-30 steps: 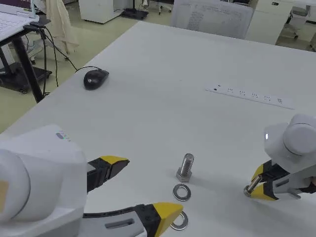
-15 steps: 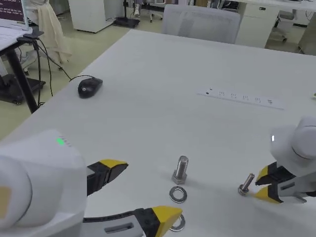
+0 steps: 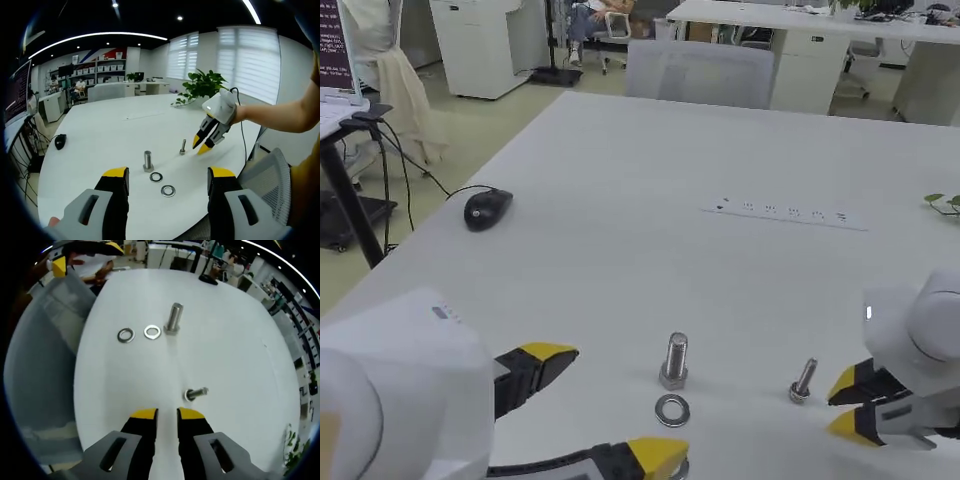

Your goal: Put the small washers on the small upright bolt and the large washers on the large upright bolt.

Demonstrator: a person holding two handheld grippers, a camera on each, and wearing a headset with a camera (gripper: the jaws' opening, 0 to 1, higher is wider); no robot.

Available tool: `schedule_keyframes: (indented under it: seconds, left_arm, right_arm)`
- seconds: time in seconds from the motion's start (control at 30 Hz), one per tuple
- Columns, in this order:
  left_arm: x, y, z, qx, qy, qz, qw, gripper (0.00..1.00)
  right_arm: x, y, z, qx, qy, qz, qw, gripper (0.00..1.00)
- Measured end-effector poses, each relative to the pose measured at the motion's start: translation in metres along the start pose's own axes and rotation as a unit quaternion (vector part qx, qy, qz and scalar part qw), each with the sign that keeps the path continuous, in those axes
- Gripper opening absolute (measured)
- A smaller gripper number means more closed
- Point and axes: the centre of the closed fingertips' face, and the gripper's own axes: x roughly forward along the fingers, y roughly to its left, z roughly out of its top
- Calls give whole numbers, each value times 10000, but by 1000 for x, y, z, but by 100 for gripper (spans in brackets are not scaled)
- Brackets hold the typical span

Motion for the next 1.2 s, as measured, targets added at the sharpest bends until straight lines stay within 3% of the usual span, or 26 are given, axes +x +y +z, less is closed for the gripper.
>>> schedule_keyframes:
  seconds: [0.33,0.47,0.67,0.83,1.0,1.2]
  left_arm:
    - [-8,-3,-1,58,-37,-50,10000,63]
    - [-10,-3,-3,21,-49,-59,10000,63]
    - [-10,-6,-5,-2,-67,-103,9999,63]
    - [-8,-6,-5,-2,-51,-112,9999,63]
    - [-6,-3,-4,-51,-94,-74,9999,63]
    - [-4,-1,-5,-91,-95,-49,9999,63]
  right_arm:
    - [12,29,28,-324,-243,31,9992,16]
    - [21,44,47,-301,-501,213,9981,16]
    - [34,62,68,-439,-618,499,9959,18]
    - [43,67,83,-438,-771,635,9940,18]
    - [51,73,90,-491,-779,770,9928,19]
    - [56,72,97,-859,-562,956,9901,21]
